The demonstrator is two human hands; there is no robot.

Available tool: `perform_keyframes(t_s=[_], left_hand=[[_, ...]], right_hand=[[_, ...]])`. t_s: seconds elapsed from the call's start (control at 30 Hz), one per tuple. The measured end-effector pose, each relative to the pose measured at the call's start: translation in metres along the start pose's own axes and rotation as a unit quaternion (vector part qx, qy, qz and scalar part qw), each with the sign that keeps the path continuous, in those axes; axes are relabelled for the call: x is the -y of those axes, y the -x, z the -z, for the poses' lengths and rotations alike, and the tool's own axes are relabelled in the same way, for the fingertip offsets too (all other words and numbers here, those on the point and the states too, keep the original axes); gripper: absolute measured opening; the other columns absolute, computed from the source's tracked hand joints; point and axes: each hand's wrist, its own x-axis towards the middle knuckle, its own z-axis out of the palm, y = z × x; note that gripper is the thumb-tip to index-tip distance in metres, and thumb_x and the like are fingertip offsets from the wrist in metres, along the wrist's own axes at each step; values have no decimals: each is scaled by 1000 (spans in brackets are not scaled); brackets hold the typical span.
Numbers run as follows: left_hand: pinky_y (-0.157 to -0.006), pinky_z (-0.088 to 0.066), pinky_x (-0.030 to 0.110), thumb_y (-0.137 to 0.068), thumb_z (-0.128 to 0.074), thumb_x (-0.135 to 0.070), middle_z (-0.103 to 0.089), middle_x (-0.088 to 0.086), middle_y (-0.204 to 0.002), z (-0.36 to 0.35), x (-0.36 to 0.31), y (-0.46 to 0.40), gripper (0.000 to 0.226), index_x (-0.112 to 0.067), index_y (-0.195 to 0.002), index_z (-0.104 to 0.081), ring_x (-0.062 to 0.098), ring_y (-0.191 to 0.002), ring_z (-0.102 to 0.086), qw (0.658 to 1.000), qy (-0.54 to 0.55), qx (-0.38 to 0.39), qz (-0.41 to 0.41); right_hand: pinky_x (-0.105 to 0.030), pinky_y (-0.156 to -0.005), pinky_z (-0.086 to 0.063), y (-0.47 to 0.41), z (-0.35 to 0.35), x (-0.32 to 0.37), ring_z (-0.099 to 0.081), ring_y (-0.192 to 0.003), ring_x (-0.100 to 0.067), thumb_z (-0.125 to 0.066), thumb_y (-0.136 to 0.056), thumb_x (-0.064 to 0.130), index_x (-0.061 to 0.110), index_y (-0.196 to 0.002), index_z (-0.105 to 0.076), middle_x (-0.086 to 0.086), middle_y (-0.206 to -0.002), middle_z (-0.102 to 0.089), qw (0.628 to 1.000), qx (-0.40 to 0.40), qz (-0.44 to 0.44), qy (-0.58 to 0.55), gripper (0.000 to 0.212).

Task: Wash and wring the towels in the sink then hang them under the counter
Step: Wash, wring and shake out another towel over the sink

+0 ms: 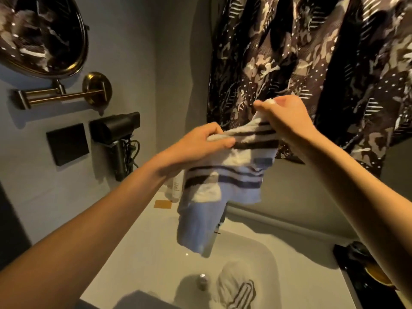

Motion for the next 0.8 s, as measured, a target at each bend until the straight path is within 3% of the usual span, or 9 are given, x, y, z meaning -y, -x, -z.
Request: perform_keyframes(t_s=[0.1,0.2,0.37,0.47,0.53,0.6,0.67,0.73,0.8], left_hand=[[-65,-39,22,-93,-67,-36,-58,-9,-75,12,-17,-10,24,-15,-84,-62,2,-68,-50,996,-26,-44,-67],[-67,-37,31,-92,-67,-39,-56,0,-73,21,-46,-21,37,-4,-85,-64,10,-69,-47,994,-49,-39,-90],[-63,-42,15,-99,-59,-31,-55,1,-73,36,-72,-27,29,-15,-75,-64,10,-68,-50,996,-34,60,-61],[-66,-39,23,-99,-58,-35,-53,4,-73,27,-58,-31,38,-7,-74,-64,15,-69,-46,998,-42,14,-52],[-68,-42,24,-98,-59,-37,-56,11,-79,23,-49,-33,48,9,-91,-65,19,-72,-47,999,0,-37,-32],[-59,-41,19,-98,-59,-36,-55,12,-73,23,-49,-35,49,12,-90,-63,18,-64,-47,995,-3,-93,-42],[-55,-35,21,-98,-58,-36,-48,8,-62,26,-62,-35,47,4,-75,-59,13,-54,-42,988,-41,-122,-87],[-57,-30,25,-98,-58,-35,-42,-6,-57,26,-79,-38,42,-12,-63,-55,7,-54,-36,982,-56,-114,-143],[-57,-29,26,-97,-57,-35,-39,-10,-57,27,-99,-46,39,-22,-60,-50,4,-54,-35,977,-77,-97,-175]], right_hand=[[-24,-44,-41,-1,11,4,-46,-49,-14,-67,-86,36,4,-81,-67,-5,-60,-50,986,49,-67,-144,33],[-24,-41,-21,2,24,10,-21,-42,-11,-63,-94,34,21,-64,-39,4,-56,-21,935,106,-105,-322,41],[-33,-58,-35,11,33,-4,-37,-55,-20,-63,-89,47,17,-62,-49,-5,-58,-40,990,-6,50,-135,43],[-34,-57,-34,23,32,-6,-35,-55,-22,-62,-91,56,12,-64,-49,-9,-62,-39,981,45,-9,-188,53],[-30,-59,-44,27,30,-5,-52,-55,-18,-59,-89,63,17,-54,-53,-1,-60,-56,971,70,-45,-225,58],[-40,-88,-57,36,32,-2,-74,-94,-21,-56,-83,70,17,-91,-78,-2,-97,-78,936,151,-70,-311,58],[-51,-104,-51,41,36,-2,-67,-117,-32,-61,-80,68,1,-131,-61,-18,-128,-68,920,190,-51,-340,85],[-66,-108,-39,46,46,-2,-58,-122,-49,-76,-73,63,-13,-129,-52,-36,-133,-56,919,170,-11,-355,97],[-72,-108,-33,44,51,-8,-57,-118,-49,-82,-71,54,-14,-128,-52,-39,-135,-52,903,176,5,-392,93]])
